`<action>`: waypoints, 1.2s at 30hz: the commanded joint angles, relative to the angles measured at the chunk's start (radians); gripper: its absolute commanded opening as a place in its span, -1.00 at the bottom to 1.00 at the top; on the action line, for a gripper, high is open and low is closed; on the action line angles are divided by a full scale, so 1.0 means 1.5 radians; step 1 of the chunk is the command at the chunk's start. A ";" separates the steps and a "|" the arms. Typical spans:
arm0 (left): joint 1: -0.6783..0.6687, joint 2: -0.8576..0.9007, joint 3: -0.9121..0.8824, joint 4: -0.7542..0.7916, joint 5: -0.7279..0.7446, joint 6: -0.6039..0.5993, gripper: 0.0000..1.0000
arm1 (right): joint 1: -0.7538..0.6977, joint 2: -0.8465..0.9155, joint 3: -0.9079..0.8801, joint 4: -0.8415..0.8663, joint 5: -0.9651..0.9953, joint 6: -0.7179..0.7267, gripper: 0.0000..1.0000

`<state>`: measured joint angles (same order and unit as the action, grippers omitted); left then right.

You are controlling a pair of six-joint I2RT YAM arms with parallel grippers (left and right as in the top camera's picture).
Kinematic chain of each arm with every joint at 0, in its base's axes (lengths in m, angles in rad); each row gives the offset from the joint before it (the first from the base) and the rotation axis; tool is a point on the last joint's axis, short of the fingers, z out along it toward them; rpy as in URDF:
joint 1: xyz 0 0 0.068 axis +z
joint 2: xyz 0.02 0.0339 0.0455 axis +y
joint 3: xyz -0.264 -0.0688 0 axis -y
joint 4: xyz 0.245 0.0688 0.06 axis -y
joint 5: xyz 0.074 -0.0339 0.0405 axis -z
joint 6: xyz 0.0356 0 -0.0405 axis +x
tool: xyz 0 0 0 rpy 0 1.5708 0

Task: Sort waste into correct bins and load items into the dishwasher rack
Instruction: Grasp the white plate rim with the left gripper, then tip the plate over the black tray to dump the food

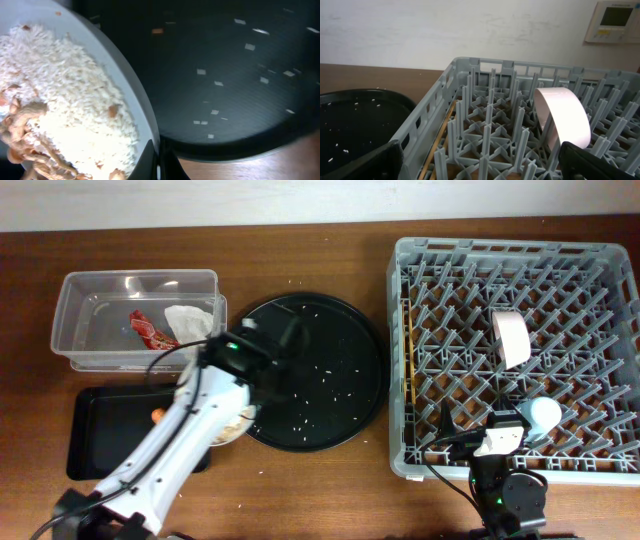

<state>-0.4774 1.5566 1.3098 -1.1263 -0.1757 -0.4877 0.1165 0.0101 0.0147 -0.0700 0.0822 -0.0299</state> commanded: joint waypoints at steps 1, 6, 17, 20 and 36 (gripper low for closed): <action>0.087 -0.033 0.012 -0.021 0.030 0.002 -1.00 | -0.004 -0.004 -0.006 -0.001 0.003 0.000 0.96; 0.238 -0.036 0.011 -0.014 0.215 0.094 -0.99 | -0.004 -0.004 -0.006 -0.001 0.003 0.000 0.96; 0.537 -0.141 -0.039 -0.013 0.502 0.243 -0.99 | -0.004 -0.004 -0.006 -0.001 0.003 0.000 0.97; 0.631 -0.179 -0.083 -0.008 0.586 0.317 -0.99 | -0.004 -0.004 -0.006 -0.001 0.003 0.000 0.96; 0.979 -0.275 -0.203 -0.111 1.007 0.696 -0.99 | -0.004 -0.004 -0.006 -0.001 0.003 0.000 0.96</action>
<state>0.9733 1.2118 1.0058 -1.2919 1.2469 0.4664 0.1165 0.0101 0.0147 -0.0700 0.0822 -0.0296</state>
